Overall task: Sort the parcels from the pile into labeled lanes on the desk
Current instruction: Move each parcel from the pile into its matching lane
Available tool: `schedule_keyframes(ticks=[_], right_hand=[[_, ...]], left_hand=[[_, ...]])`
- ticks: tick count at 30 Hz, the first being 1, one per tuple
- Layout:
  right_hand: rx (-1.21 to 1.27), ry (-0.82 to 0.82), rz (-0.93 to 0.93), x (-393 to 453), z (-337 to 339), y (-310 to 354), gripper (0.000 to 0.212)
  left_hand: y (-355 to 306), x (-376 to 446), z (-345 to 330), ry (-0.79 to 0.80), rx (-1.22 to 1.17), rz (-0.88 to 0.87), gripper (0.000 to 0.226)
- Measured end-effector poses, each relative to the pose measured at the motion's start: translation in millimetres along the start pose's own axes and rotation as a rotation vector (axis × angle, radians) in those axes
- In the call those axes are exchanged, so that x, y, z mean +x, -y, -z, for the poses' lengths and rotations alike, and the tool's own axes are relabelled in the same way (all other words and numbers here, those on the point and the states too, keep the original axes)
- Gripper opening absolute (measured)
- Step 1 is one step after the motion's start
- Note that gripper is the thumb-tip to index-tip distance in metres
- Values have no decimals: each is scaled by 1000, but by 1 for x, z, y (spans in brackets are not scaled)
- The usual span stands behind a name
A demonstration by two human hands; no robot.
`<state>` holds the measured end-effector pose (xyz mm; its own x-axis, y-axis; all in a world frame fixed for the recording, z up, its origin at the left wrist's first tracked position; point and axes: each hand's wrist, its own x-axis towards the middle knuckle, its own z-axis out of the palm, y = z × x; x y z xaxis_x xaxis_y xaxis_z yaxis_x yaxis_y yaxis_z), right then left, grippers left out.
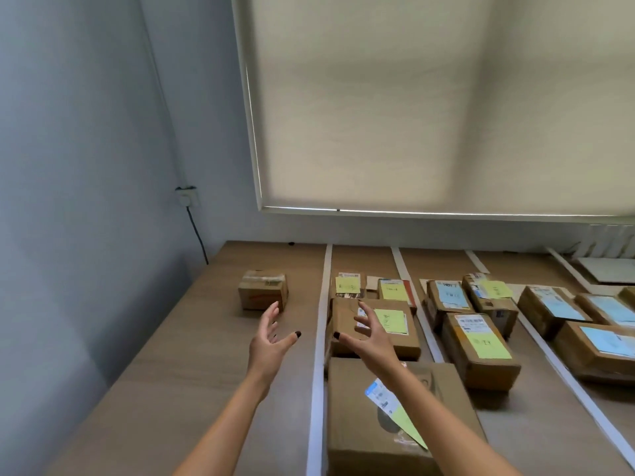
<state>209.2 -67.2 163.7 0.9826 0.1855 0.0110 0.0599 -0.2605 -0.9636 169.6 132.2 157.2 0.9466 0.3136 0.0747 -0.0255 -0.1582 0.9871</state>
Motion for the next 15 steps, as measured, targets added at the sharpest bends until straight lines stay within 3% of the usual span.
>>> schedule_keyframes(ticks=[9, 15], right_hand=[[5, 5, -104, 96, -107, -20, 92], [44, 43, -155, 167, -160, -36, 83]], left_hand=[[63, 114, 83, 20, -9, 89, 72], [103, 190, 106, -9, -31, 145, 66]])
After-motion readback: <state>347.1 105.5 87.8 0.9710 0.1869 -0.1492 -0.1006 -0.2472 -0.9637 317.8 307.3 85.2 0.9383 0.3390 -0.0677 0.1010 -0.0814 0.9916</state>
